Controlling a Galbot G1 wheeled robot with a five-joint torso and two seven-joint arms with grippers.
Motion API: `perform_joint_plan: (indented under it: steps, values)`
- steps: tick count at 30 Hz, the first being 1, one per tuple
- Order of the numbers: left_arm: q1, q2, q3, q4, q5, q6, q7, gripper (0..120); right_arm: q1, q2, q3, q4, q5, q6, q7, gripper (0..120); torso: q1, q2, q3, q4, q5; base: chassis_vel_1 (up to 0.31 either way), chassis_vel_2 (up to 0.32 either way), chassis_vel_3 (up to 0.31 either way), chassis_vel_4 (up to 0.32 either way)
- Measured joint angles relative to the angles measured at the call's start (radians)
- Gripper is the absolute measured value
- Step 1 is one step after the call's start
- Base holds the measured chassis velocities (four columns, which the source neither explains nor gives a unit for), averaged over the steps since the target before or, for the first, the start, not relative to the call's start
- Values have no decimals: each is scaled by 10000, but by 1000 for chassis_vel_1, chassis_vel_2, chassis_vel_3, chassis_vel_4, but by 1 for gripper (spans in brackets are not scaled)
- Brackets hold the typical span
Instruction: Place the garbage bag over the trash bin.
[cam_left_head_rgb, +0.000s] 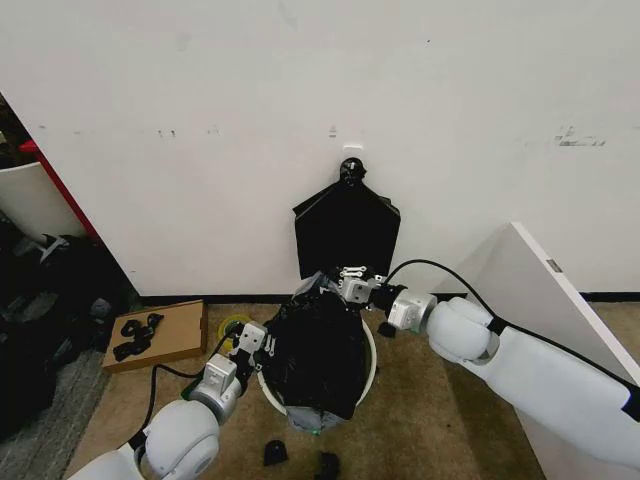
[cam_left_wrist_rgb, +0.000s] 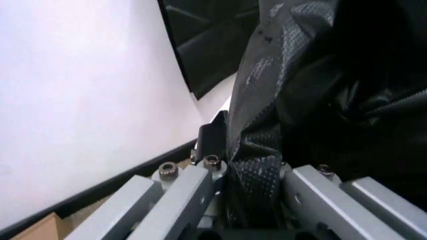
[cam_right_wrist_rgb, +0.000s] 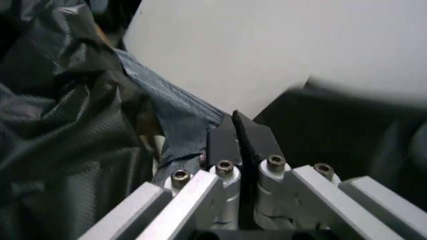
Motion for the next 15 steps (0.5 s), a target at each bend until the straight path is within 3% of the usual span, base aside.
perform_joint_plan:
  steps: [1,7,15]
  values:
    - [67,19,-43,-7,141,-132,46,1,-6,-8,-24,-56,768,-205,108,0,0,0,0,0,0,0,0,0,0]
    - [387,73,-274,-76,396,-709,295,1,23,-26,-73,-314,2107,-390,98,0,0,0,0,0,-2,0,0,0,0]
    - [645,151,-478,-226,574,-1087,769,1,72,106,-169,-724,2138,-367,-204,0,0,0,0,1,-1,0,0,0,0]
